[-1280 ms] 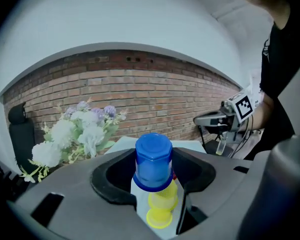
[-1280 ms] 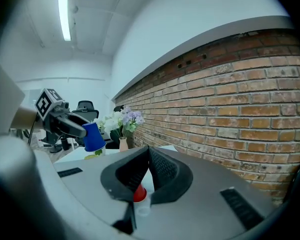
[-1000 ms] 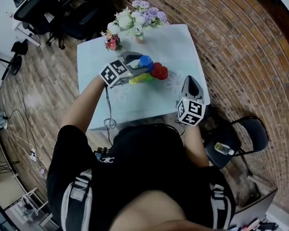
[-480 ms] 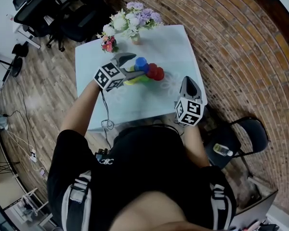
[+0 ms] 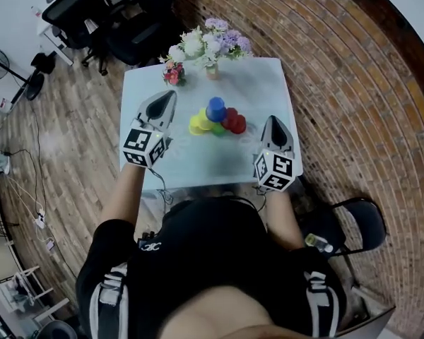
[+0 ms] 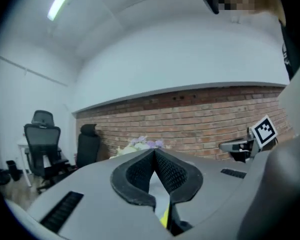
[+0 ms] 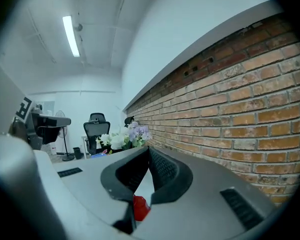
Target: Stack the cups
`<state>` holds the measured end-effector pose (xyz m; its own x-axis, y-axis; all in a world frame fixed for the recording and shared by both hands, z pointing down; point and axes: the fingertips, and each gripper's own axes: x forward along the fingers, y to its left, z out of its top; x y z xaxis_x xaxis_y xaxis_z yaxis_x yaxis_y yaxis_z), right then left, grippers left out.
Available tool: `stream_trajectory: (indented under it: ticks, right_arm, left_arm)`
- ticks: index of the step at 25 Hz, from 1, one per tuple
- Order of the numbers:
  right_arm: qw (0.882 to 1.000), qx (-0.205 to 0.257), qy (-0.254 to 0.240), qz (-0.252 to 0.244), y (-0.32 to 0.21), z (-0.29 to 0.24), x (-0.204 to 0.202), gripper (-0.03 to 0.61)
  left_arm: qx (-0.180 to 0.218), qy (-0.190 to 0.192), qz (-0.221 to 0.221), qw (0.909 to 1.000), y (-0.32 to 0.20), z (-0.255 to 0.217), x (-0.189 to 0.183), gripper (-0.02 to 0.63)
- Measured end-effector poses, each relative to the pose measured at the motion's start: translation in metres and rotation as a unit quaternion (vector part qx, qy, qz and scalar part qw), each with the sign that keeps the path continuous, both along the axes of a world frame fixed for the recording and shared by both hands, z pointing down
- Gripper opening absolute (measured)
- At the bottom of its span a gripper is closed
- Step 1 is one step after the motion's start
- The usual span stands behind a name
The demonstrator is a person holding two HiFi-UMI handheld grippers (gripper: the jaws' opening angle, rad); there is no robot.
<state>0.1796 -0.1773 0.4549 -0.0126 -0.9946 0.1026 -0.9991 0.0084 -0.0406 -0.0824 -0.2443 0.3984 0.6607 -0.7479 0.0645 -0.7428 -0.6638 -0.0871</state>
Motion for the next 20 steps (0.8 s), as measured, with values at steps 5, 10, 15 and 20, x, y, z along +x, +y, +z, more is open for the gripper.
stream_trajectory:
  ticks: [5,10,15,20]
  right_arm:
    - [0.999,0.014,-0.015,-0.037,-0.014,-0.014,-0.015,0.0]
    - [0.997,0.034,-0.005,-0.069,-0.016,-0.029,-0.033,0.0]
    - [0.995,0.044,0.01,-0.084,-0.012,-0.037,-0.045,-0.001]
    - [0.995,0.046,0.01,-0.092,-0.01,-0.04,-0.048,0.0]
  left_arm:
    - [-0.03,0.01,-0.111,0.9933,0.022,0.012,-0.045,0.003]
    - [-0.04,0.011,-0.172,0.9842,0.045,0.023,-0.062,0.003]
    - [-0.034,0.022,-0.173,0.9841,0.059,0.022,-0.055,0.003]
    - [-0.036,0.029,-0.164,0.9854,0.066,0.022,-0.043,0.003]
